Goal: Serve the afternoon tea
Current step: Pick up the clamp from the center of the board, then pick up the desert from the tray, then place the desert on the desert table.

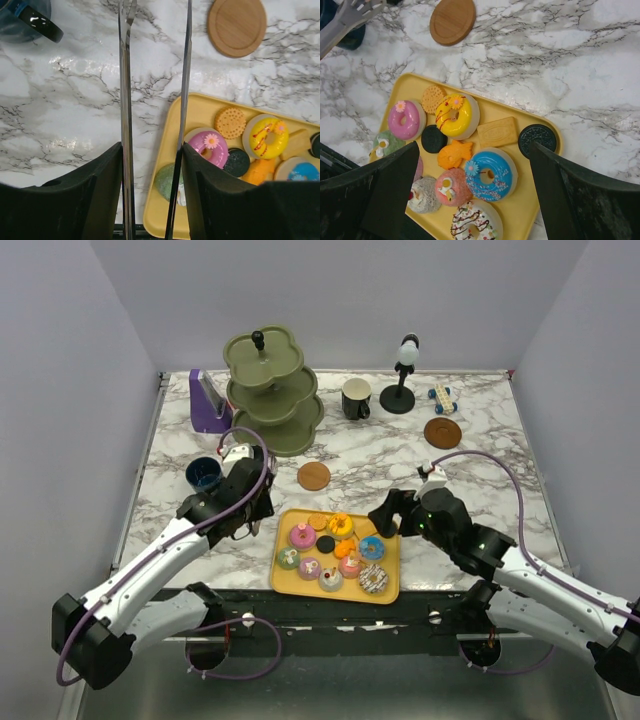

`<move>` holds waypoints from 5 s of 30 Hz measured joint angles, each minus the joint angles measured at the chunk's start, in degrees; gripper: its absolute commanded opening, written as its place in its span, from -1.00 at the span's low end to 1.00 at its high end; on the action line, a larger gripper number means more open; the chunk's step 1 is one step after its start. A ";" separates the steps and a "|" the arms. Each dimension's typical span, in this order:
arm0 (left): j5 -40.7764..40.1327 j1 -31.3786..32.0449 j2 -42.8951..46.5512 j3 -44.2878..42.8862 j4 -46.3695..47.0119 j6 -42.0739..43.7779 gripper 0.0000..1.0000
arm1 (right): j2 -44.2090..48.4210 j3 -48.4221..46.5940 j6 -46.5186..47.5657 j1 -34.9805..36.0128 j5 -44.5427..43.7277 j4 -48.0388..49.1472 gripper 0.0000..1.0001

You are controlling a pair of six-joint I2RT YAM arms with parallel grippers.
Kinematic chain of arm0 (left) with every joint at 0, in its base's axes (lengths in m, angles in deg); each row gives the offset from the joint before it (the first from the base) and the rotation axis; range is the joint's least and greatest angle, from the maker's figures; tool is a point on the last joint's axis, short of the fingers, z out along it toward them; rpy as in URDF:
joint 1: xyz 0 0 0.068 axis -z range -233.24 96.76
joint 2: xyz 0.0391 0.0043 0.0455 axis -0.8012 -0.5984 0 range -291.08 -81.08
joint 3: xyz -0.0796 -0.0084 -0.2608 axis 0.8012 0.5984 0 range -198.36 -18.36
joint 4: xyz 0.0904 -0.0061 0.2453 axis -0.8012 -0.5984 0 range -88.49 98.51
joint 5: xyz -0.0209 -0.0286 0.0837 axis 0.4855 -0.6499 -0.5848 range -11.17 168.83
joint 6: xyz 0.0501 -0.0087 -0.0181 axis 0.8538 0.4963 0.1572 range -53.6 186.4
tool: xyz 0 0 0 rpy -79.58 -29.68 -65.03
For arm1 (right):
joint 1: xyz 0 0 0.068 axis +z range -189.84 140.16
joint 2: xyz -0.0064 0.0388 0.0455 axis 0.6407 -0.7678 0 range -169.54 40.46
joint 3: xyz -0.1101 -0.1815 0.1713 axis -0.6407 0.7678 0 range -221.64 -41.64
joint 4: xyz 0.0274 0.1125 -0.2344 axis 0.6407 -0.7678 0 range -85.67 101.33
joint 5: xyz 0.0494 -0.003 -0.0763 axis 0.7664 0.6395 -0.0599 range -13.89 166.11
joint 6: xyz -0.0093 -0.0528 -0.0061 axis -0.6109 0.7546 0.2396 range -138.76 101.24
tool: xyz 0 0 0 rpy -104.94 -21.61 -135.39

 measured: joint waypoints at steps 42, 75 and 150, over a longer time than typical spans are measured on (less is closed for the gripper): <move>-6.19 38.66 0.11 -5.33 -2.49 11.91 0.38 | 3.69 -6.21 1.07 0.00 -6.01 -9.46 0.97; -4.37 38.66 -10.10 -5.18 -1.27 10.62 0.32 | 3.65 -6.47 1.07 0.00 -7.28 -9.62 0.97; -7.69 6.36 -28.87 -22.86 6.64 19.54 -0.10 | 4.35 -6.25 1.09 0.00 -5.53 -8.61 0.99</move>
